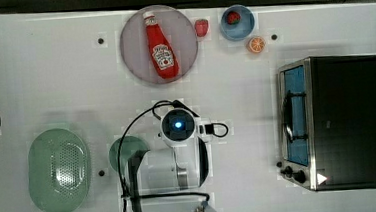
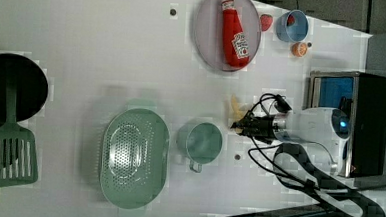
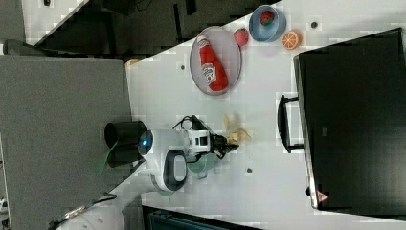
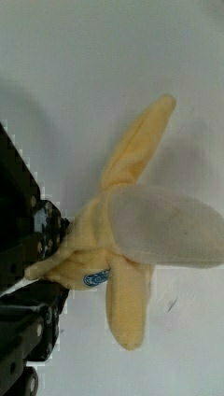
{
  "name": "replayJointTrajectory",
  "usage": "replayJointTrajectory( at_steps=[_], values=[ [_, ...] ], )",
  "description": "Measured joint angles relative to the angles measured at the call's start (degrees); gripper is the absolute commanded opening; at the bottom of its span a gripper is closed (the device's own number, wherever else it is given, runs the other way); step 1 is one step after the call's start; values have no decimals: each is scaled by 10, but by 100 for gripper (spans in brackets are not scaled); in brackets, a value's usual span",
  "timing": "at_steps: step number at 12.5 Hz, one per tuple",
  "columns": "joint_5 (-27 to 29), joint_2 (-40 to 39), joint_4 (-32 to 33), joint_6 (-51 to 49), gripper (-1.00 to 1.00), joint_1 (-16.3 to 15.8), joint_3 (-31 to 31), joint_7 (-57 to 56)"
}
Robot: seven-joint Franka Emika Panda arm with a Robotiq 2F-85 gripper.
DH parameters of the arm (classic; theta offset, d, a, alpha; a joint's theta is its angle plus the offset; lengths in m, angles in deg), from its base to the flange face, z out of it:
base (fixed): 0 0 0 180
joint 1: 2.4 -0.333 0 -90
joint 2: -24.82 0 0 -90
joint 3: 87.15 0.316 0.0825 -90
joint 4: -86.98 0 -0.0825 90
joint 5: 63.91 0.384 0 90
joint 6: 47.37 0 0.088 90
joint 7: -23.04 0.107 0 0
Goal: Pick banana from table and place on oven.
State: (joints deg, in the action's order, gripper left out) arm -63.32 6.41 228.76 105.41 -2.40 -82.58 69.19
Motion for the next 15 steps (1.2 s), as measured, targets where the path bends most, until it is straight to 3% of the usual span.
replayJointTrajectory(
  at_steps=[3,9,12,15],
  values=[
    [-2,106,-4,-53,-50,2,-4,-1],
    [-21,369,-94,-333,-50,6,-16,0],
    [-8,427,-191,-468,-50,12,-37,-2],
    [-9,459,-223,-523,-50,4,-63,-3]
  ],
)
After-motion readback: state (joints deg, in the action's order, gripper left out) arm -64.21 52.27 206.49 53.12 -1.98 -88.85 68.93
